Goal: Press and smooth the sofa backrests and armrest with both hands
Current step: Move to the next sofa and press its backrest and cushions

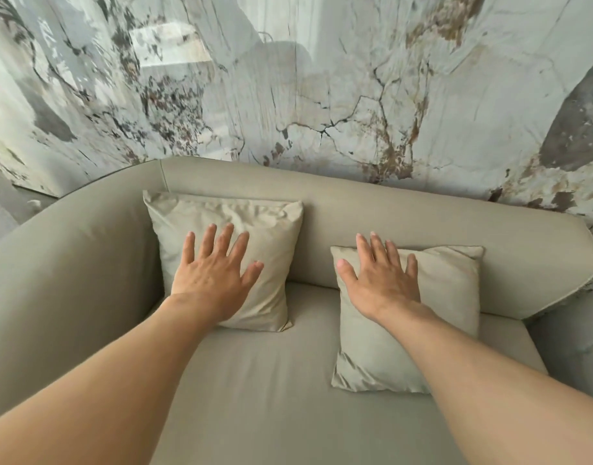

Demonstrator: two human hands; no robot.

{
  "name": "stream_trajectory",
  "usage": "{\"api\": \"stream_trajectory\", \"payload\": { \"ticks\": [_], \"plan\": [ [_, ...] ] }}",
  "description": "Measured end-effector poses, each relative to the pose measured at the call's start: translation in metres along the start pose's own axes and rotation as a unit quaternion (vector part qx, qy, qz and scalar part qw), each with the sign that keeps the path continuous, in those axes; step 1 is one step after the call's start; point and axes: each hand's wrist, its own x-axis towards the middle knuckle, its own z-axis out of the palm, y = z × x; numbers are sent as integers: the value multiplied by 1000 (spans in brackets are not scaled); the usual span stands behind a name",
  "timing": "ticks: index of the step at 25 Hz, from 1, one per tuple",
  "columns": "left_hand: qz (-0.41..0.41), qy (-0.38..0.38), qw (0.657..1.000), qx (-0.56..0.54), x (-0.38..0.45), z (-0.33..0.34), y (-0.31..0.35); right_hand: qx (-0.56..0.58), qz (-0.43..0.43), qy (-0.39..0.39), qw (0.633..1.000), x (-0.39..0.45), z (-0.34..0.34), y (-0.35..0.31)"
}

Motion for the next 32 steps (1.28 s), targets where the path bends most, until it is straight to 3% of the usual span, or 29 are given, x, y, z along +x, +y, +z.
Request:
{"api": "stream_trajectory", "payload": {
  "ticks": [10, 23, 27, 32],
  "plan": [
    [-18, 12, 999, 24, 108, 18, -87, 17, -9, 5, 1000, 112, 19, -74],
    [58, 3, 998, 27, 260, 86, -194, 33, 34, 4, 999, 238, 73, -187],
    [80, 18, 996, 25, 291, 99, -203, 18, 16, 21, 1000, 268, 87, -209],
    [45, 40, 997, -51, 318, 129, -193, 24, 22, 51, 998, 294, 113, -211]
  ]
}}
